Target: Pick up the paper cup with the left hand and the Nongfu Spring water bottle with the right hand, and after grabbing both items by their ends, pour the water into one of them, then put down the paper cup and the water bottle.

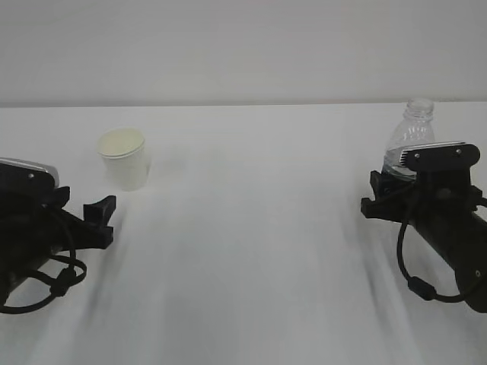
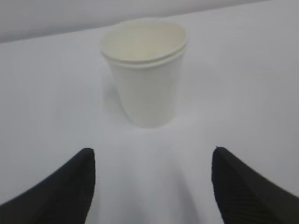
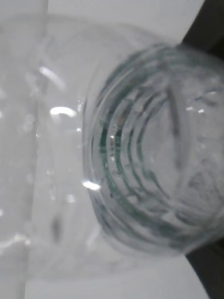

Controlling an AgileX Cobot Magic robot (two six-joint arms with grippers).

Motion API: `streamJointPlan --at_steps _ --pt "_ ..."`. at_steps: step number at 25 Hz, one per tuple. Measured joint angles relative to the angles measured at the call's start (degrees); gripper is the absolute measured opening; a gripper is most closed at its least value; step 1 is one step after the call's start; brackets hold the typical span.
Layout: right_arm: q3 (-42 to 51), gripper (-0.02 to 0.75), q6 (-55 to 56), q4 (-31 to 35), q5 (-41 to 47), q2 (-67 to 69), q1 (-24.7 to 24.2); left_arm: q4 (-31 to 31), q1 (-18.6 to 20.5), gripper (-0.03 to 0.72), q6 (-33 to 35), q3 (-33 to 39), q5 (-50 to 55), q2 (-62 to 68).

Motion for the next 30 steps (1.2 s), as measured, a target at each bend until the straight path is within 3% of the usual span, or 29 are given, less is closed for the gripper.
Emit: streamJointPlan --at_steps 14,21,30 --pt "1.9 0.467 0.0 -3.1 0.5 -6.2 0.0 2.5 0.3 0.557 -1.2 -7.8 0.0 6.9" --pt "1.9 0.467 -0.2 -3.4 0.7 -7.5 0.0 5.8 3.4 0.572 -6.8 -11.1 -0.1 9.3" --pt "1.9 0.467 -0.6 -3.5 0.8 -7.5 0.0 11.3 5.7 0.588 -8.0 -16.1 2.1 11.4"
